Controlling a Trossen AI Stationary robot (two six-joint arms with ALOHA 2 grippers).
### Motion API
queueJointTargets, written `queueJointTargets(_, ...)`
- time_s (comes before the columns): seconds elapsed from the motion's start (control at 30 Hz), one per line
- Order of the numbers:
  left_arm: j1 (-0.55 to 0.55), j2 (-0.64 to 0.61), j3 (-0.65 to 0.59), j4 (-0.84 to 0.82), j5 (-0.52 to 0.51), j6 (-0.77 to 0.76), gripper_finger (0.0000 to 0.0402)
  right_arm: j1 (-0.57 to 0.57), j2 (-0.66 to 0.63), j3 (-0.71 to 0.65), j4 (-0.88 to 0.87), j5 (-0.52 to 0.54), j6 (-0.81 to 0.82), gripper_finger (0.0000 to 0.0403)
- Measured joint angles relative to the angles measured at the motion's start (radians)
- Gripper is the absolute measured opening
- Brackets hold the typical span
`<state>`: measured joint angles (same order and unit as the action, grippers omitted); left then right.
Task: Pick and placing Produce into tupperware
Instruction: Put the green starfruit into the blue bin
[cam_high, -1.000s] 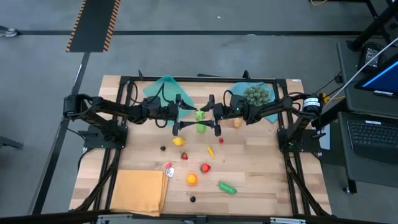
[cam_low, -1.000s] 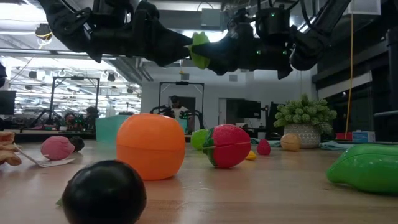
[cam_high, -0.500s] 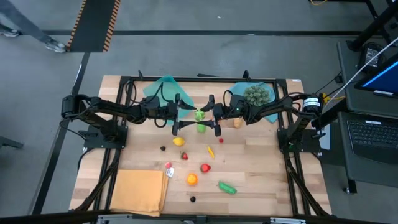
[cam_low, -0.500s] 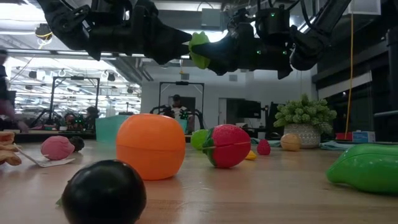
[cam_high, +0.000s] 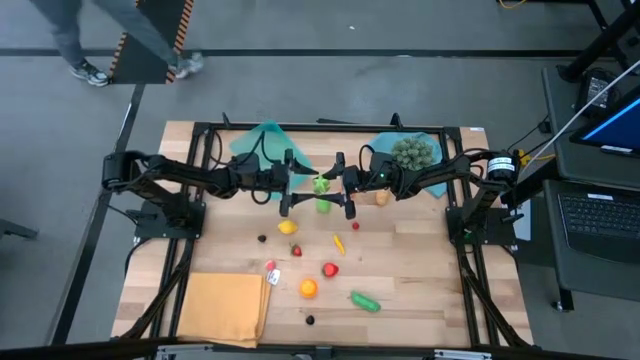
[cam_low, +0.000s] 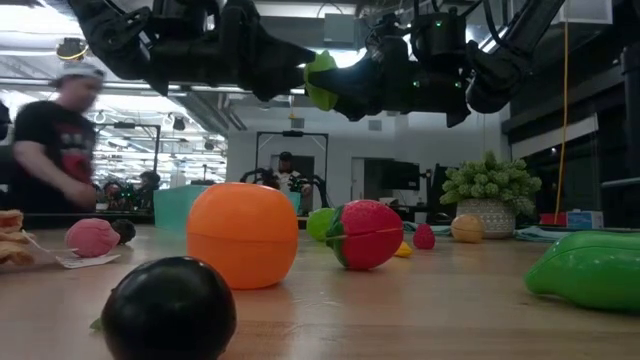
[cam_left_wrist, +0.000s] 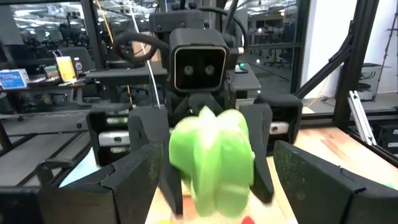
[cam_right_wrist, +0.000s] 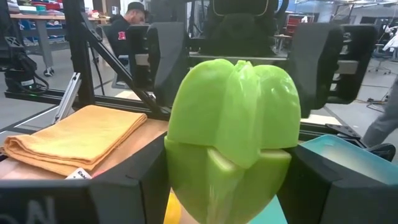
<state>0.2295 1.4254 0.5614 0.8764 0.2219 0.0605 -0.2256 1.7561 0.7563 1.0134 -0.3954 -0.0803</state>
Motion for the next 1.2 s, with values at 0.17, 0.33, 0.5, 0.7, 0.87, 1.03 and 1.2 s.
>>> queueJointTargets(0.17, 0.0, 0.05, 0.023, -0.001, -0.001, 0.001, 0.03, 0.0, 0.0, 0.0, -0.003, -0.002, 0.002, 0.0228)
queueJointTargets(0.33, 0.0, 0.077, 0.051, 0.002, -0.002, 0.001, 0.03, 0.0, 0.0, 0.0, -0.005, -0.001, 0.002, 0.0228)
queueJointTargets(0.5, 0.0, 0.083, 0.07, -0.006, -0.001, 0.001, 0.03, 0.0, 0.0, 0.0, 0.0, -0.002, 0.002, 0.0228)
queueJointTargets(0.7, 0.0, 0.083, 0.073, -0.011, 0.0, 0.002, 0.0298, 0.0, 0.0, 0.0, 0.0, -0.002, 0.002, 0.0228)
queueJointTargets(0.87, 0.0, 0.083, 0.073, -0.011, 0.0, 0.002, 0.028, 0.0, 0.0, 0.0, 0.0, -0.001, 0.002, 0.0228)
queueJointTargets(1.03, 0.0, 0.083, 0.073, -0.013, 0.002, 0.002, 0.0242, 0.0, 0.0, 0.0, -0.001, -0.002, 0.001, 0.0228)
queueJointTargets(1.2, 0.0, 0.082, 0.073, -0.014, 0.002, 0.002, 0.0209, 0.0, 0.0, -0.001, -0.002, -0.004, 0.001, 0.0228)
